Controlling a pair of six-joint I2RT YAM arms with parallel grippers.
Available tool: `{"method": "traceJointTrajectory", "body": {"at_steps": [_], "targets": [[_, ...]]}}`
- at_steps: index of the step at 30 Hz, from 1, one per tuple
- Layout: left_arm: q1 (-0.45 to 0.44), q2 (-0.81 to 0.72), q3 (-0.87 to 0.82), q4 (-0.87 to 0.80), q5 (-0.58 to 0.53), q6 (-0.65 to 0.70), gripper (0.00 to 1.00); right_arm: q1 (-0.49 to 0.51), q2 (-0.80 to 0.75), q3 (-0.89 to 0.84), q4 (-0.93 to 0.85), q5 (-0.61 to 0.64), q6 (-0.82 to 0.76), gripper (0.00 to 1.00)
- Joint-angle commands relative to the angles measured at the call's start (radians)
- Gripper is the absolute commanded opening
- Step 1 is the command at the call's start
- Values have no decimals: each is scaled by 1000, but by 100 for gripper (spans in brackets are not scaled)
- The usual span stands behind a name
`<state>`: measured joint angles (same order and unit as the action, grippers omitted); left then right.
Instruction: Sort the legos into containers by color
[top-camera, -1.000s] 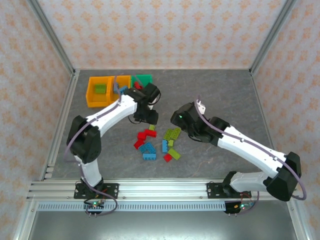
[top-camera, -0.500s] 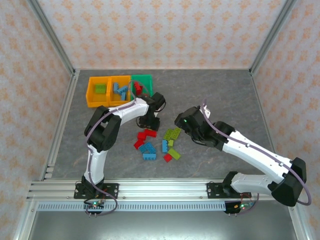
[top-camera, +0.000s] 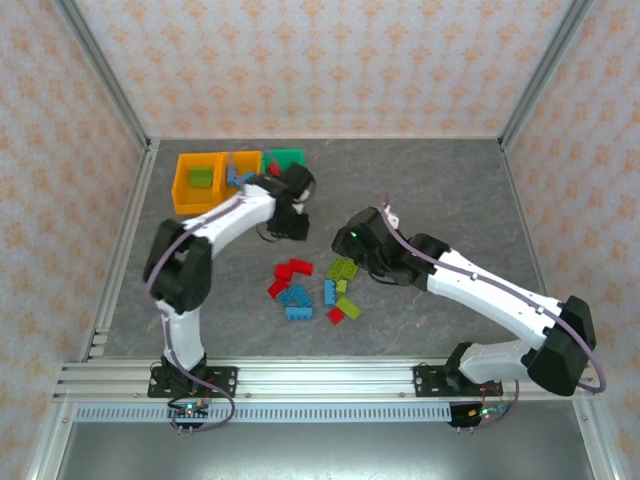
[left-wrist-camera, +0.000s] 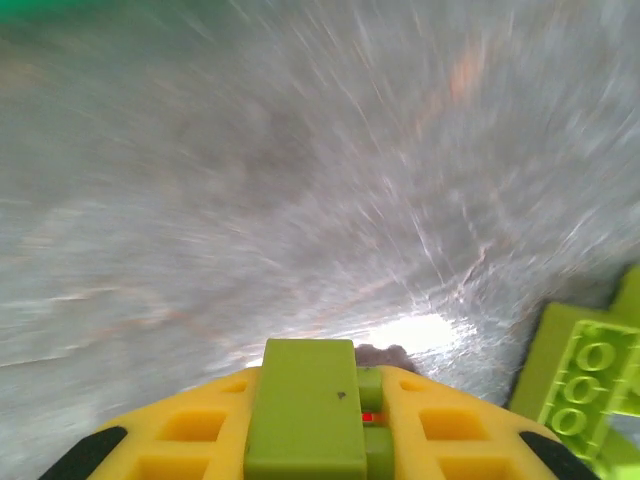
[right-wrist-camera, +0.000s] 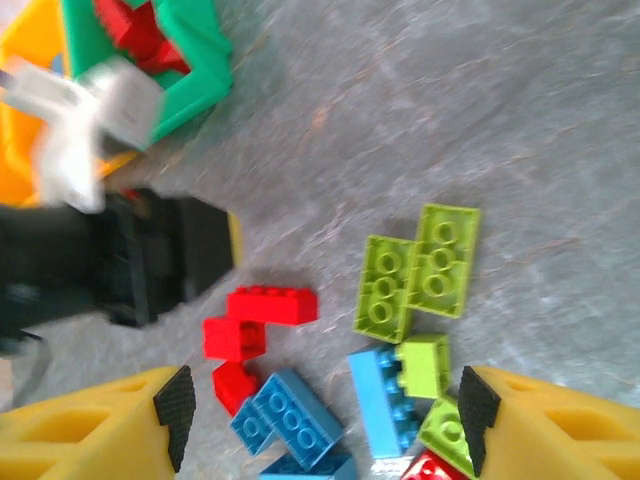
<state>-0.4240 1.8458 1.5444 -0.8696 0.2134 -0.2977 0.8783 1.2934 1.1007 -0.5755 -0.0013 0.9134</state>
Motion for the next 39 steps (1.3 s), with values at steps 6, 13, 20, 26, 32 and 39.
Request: {"method": "traceJointTrajectory", "body": {"at_steps": [6,13,20,26,32,39], "targets": [[356,-109,125,-59,-27,-91,23,31,114,106,167,-109,-51,72],[520,81,319,-53,-113,-198,24,33,130,122,158,-127,-52,72],[605,337,614,-138,-83,-291,36,33,93,123,105,-71,-55,72],[626,369,673,-156,-46,-293,48,33,64,99,96,-46,-30,72],[597,162,500,-148,12,-243,48,33,120,136,29,-41,-65,73],[436,-260,123,-111,-3,-67,47,46,322,274,-109,-121,-142,73]]}}
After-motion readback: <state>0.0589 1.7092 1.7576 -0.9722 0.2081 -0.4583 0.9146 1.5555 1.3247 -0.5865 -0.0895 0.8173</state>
